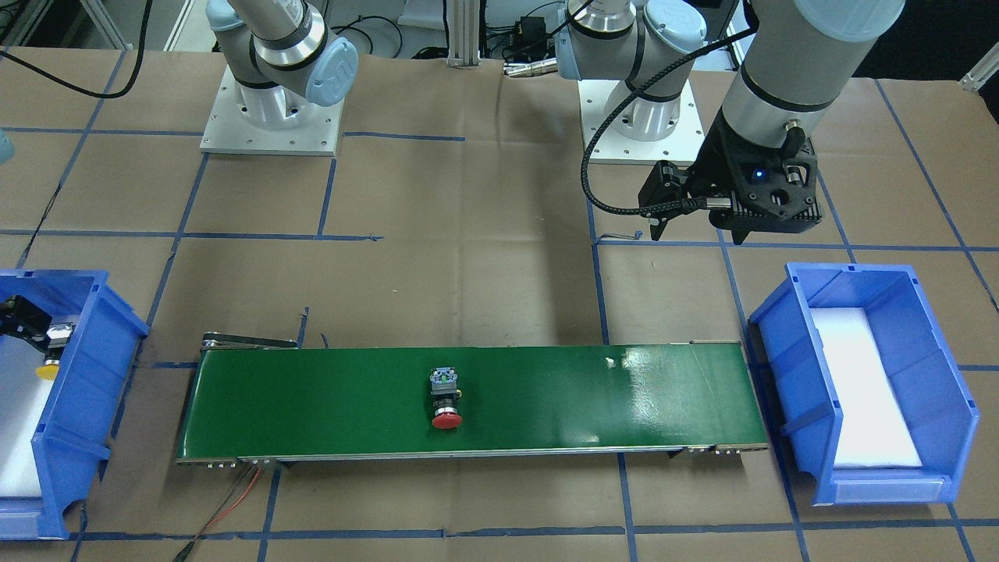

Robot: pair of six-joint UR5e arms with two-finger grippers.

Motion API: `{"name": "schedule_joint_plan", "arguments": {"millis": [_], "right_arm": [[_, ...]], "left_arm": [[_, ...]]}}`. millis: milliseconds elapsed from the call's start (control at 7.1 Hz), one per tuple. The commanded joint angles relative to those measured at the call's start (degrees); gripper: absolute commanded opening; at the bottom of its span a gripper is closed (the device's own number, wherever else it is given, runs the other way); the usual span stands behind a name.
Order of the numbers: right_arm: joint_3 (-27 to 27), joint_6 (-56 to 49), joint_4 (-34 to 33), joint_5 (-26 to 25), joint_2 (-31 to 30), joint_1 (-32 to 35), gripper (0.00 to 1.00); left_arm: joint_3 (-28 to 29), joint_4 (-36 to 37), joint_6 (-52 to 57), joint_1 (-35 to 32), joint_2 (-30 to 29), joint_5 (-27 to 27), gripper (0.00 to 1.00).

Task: Transport two buttons from left to right
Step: 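Lower the yellow button into the bin and open the right gripper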

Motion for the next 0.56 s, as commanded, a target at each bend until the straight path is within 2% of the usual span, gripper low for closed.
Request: {"name": "schedule_joint_plan", "arguments": {"millis": [0, 423], "right_arm": [[-4.66, 4.73, 4.72, 0.19, -3.37, 2.2, 1.0], [-21.5, 13.77, 27.45, 0.19, -4.97, 11.05, 1.0]], "left_arm": [[0.0, 0.0, 0.0, 0.0, -0.02, 0.0, 1.0], [0.0, 0.0, 0.0, 0.0, -0.02, 0.0, 1.0]]}}
